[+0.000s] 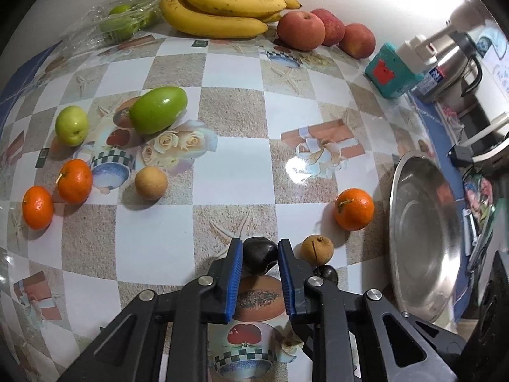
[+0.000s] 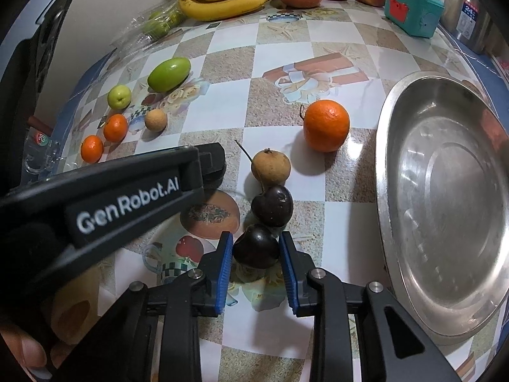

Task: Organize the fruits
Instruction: 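Close the right gripper on a dark plum while the left gripper grasps another dark plum, then carry both dark plums over the steel plate and open both grippers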

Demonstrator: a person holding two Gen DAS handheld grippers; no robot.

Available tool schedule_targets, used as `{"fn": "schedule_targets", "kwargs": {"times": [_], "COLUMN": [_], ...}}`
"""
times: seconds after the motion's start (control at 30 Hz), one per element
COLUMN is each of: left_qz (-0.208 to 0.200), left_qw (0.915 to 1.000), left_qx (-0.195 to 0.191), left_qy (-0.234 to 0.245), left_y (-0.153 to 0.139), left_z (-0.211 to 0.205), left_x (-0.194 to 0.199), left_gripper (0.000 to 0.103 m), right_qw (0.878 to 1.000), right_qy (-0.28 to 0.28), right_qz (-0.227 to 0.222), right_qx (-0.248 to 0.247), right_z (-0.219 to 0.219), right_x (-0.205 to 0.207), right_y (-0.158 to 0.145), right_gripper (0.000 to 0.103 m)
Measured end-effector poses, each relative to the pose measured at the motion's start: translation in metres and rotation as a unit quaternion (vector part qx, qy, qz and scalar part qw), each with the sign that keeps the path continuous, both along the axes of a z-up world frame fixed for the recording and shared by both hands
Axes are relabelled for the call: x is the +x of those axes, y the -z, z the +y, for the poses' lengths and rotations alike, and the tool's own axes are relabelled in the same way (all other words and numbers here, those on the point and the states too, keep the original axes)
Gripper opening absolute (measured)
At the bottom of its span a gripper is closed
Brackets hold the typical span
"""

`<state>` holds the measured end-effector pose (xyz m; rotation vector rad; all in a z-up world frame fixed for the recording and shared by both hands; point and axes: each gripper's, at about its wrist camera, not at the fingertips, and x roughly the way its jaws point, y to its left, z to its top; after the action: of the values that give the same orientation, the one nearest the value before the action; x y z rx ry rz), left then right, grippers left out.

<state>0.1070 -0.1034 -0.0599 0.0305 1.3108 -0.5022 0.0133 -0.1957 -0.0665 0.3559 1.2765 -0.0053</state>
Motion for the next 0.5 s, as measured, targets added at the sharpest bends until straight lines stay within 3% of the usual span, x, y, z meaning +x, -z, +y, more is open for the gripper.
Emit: {"fn": "schedule_targets", "kwargs": {"times": [0.37,0.5], "left_qz": [-0.03,-0.038], "left_qw": [0.9988,0.998], "left_qx": [-0.021,-0.027], "left_qy": [-0.032,-0.042], "left_y": [-0.035,-0.045], "left_z": [0.022,0.026], "left_x": [0.006,0.006], "left_gripper": [0.024,0.024], "right_qw": [0.999,0.998], "right_qy": [0.022,0.044], "right_qz": [-0.032,-0.047], "right_qx": [0.031,0.012], "right_z": [-0.013,-0.03], "right_x": [-0.007,-0.012], "right_y": [-0.027,-0.041], "right_gripper": [0.031,0.031]}}
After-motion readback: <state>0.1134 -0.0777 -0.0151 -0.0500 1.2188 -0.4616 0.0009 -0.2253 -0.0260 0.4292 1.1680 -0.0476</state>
